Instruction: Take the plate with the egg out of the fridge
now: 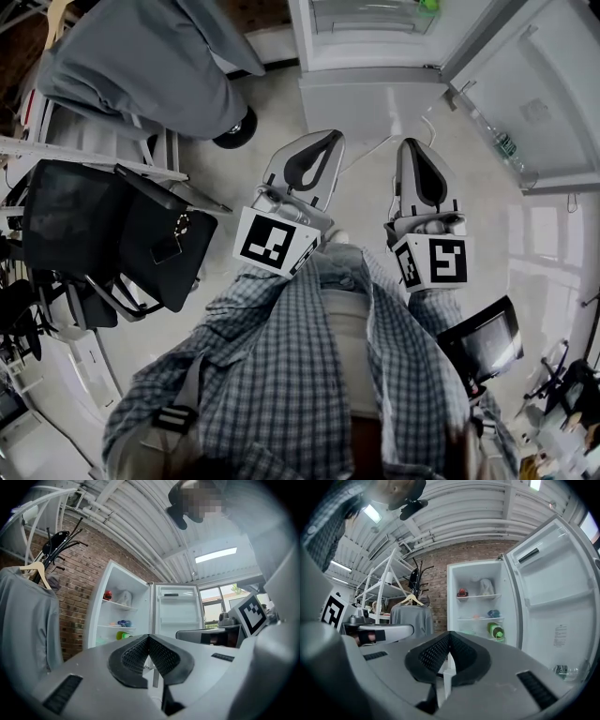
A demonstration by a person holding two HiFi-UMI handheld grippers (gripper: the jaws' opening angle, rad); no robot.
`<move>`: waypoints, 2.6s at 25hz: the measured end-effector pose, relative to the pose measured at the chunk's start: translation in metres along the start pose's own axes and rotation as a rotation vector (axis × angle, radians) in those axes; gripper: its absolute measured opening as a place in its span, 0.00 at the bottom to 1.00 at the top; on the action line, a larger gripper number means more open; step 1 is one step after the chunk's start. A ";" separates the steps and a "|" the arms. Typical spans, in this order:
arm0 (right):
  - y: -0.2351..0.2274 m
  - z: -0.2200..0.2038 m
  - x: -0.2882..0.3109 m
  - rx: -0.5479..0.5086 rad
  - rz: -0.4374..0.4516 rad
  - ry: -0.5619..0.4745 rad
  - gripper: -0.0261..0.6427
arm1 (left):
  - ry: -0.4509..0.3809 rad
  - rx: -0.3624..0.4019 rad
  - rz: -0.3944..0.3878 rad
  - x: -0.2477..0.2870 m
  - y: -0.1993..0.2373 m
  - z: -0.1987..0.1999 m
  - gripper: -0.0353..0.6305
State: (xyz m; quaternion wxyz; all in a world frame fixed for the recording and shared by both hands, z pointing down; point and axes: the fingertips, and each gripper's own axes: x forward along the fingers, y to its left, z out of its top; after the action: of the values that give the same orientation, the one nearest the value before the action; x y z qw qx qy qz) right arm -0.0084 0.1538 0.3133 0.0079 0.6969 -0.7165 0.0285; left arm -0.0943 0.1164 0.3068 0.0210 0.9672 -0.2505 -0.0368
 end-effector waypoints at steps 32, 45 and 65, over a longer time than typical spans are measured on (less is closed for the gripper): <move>-0.071 -0.015 0.077 0.012 -0.030 0.053 0.05 | 0.027 -0.040 -0.019 0.101 0.039 -0.015 0.06; -0.082 -0.001 0.150 -0.033 -0.031 0.049 0.05 | -0.005 -0.017 -0.042 0.150 0.095 -0.002 0.06; -0.077 0.006 0.216 -0.035 -0.051 0.043 0.05 | -0.026 -0.047 -0.047 0.178 0.154 -0.005 0.06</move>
State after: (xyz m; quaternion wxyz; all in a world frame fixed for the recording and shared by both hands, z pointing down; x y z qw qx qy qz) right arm 0.0628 -0.0646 0.3209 0.0362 0.7139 -0.6986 0.0309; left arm -0.0131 -0.1042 0.3104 0.0394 0.9715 -0.2270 -0.0554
